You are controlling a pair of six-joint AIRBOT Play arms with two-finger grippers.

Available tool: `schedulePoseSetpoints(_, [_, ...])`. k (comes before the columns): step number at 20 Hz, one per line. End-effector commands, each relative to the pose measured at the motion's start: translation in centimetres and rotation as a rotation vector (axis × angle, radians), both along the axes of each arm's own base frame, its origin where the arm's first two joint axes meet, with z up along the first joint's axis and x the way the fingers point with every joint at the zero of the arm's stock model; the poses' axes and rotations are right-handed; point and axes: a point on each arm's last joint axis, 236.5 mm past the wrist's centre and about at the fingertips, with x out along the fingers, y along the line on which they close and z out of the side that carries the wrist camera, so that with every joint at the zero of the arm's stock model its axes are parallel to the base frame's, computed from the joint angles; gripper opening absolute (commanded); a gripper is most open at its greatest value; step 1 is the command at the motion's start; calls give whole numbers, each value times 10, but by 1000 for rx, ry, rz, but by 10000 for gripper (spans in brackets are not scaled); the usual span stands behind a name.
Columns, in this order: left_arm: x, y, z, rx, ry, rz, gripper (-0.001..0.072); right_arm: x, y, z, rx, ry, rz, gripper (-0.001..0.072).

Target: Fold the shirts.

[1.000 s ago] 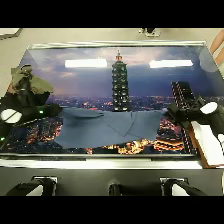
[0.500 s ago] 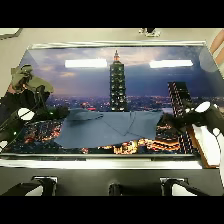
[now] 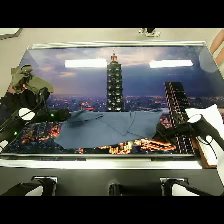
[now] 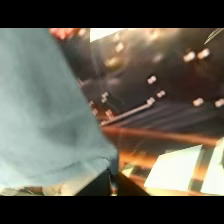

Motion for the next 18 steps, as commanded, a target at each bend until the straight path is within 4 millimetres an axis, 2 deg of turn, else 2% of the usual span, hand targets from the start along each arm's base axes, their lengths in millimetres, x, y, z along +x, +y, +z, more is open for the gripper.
schedulePoseSetpoints(1, [-8,-3,-3,-4,33,-20,26,8,-4,-5,-21,-31,-32,39])
schedulePoseSetpoints(3, [-9,-3,-3,-2,32,-26,26,13,-3,6,-18,-65,4,38])
schedulePoseSetpoints(4, [-8,-3,1,4,17,-38,25,22,-5,19,-28,-117,20,37])
schedulePoseSetpoints(5, [-4,-3,11,6,-13,-42,25,34,-9,39,-47,-189,32,37])
schedulePoseSetpoints(6, [4,-2,31,10,-66,-42,24,50,-14,69,-78,-291,47,37])
schedulePoseSetpoints(7, [14,1,60,16,-140,-38,24,70,-20,112,-125,-423,48,37])
schedulePoseSetpoints(8, [25,6,102,26,-243,-29,24,90,-27,164,-178,-580,40,37])
schedulePoseSetpoints(9, [33,12,151,36,-360,-17,24,108,-36,228,-246,-766,14,37])
schedulePoseSetpoints(10, [36,20,212,47,-498,3,24,118,-47,310,-341,-990,-25,38])
schedulePoseSetpoints(11, [32,28,275,57,-638,25,24,114,-60,399,-457,-1222,-82,38])
schedulePoseSetpoints(12, [17,38,344,72,-790,55,24,95,-71,477,-574,-1413,-143,38])
schedulePoseSetpoints(13, [-5,51,404,103,-924,91,24,62,-83,548,-696,-1572,-218,37])
schedulePoseSetpoints(14, [-32,67,456,142,-1040,153,24,30,-92,594,-784,-1661,-286,37])
schedulePoseSetpoints(15, [-58,82,492,169,-1116,225,24,-1,-99,623,-849,-1704,-345,37])
schedulePoseSetpoints(16, [-85,94,517,190,-1172,290,23,-20,-101,635,-879,-1709,-374,37])
schedulePoseSetpoints(18, [-118,102,533,199,-1215,353,24,-40,-99,634,-889,-1685,-373,38])
